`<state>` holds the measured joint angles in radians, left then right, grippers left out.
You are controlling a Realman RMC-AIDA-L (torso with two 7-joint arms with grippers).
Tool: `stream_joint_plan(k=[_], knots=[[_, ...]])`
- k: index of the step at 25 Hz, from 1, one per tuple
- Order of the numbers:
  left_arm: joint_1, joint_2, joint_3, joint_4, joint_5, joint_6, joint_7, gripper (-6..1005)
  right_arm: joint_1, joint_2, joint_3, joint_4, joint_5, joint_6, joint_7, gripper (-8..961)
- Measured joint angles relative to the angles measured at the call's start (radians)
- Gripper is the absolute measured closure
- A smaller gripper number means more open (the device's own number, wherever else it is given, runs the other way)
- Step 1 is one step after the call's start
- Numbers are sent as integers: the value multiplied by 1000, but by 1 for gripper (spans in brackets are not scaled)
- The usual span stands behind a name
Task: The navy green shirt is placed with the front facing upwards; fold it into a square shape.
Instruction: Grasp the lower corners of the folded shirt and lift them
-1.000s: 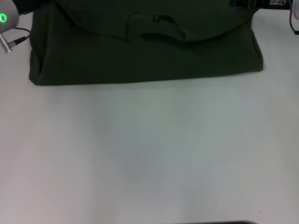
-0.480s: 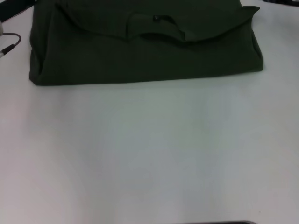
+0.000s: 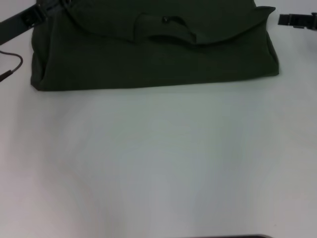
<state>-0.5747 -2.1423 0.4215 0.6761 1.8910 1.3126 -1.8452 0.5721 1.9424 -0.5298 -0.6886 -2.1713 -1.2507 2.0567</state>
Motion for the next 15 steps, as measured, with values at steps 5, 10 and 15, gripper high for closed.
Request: stream_joint_plan(k=[5,10,15], knots=[[12,-6,0,3,1,33,20,138,-13,-32,-12,1,-43,-30,116,260],[13,-6,2,2,8,47,41,138,-3,-42,-15,1,-85,-94,188,263],[23,-7,25,1,9,49,83,139,3,-42,-25,36,-90,-99,225,265]])
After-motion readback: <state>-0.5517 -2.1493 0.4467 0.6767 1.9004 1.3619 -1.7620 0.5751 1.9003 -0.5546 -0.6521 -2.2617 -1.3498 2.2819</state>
